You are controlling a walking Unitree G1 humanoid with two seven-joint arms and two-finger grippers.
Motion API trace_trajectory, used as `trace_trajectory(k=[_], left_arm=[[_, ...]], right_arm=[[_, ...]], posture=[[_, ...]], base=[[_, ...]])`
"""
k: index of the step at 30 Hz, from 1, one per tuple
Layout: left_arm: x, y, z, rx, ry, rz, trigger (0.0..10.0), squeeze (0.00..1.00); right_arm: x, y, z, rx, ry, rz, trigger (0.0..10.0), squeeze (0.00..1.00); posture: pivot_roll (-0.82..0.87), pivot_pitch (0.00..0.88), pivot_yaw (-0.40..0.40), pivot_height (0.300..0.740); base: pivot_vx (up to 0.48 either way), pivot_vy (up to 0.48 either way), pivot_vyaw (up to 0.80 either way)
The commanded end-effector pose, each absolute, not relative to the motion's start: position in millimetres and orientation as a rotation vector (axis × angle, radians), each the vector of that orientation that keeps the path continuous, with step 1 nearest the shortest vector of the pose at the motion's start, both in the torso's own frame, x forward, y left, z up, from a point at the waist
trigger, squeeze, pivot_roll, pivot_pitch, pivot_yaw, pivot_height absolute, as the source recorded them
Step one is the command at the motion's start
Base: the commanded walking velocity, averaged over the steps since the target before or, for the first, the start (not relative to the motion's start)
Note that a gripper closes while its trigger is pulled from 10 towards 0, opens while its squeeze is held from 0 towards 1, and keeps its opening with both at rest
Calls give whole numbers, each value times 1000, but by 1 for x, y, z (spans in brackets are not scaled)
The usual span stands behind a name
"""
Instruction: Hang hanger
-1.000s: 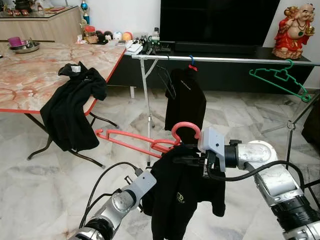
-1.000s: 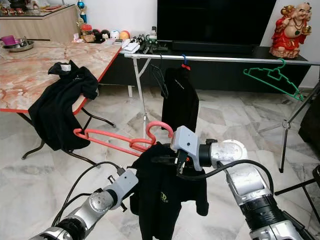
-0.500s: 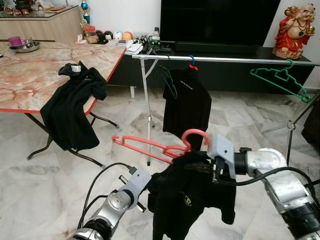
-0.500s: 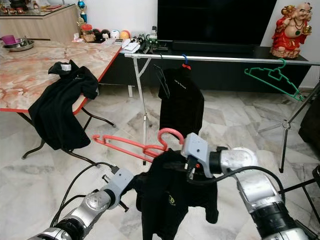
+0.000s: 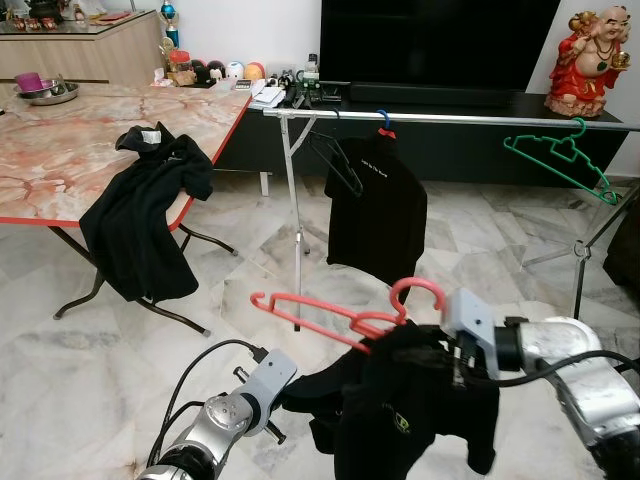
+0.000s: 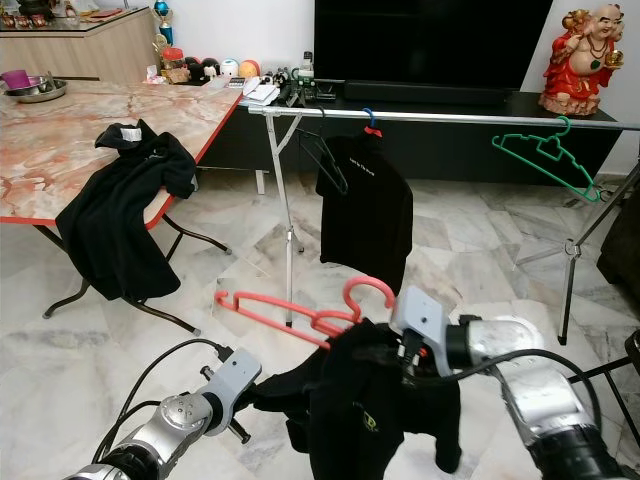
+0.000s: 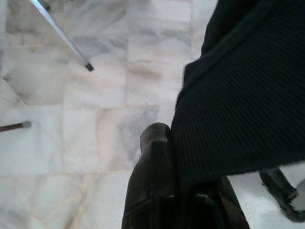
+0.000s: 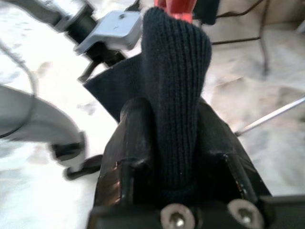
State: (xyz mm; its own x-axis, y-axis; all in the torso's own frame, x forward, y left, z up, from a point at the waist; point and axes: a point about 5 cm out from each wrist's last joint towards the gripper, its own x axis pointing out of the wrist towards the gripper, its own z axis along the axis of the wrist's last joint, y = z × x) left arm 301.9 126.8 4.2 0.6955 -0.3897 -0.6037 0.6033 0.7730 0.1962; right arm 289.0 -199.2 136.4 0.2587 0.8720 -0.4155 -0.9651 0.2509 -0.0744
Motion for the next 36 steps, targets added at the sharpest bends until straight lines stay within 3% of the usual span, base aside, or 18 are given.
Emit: trace_trajectory(k=[1,8,12,16,21,27,36], left_arm=[[299,131,2,389,585,-566,0,0],[296,132,-1,384,597,-565,0,0],[296,133,-1,385,602,-570,0,0],[296,134,-1,389,604,-572,0,0],[296,135,-1,393,605,-571,0,0],[297,134,0,403,604,-577,0,0],[295,134,-1,412,616,-592,0,0]], right_arm=[[281,-207,144,-299,290,1333,0,0],[262,-213,146,-40,265,1404,0,0],[246,-216,137,-59,345,1490,0,0],[238,-223,128,-125,452,1537,0,0],[234,-235,108,-367,637,1505,0,0],[256,-241,94,-591,647,1284,0,0],[270,-243,89,-705,635,1160,0,0]], posture=[[8,35,-40,740],[6,42,-37,740],[3,43,-33,740],[4,43,-30,740],[6,45,-28,740],[11,48,-24,740],[12,51,-25,740]], base=[[0,0,0],[0,0,0],[0,0,0],[0,0,0],[0,0,0],[0,0,0],[0,0,0]])
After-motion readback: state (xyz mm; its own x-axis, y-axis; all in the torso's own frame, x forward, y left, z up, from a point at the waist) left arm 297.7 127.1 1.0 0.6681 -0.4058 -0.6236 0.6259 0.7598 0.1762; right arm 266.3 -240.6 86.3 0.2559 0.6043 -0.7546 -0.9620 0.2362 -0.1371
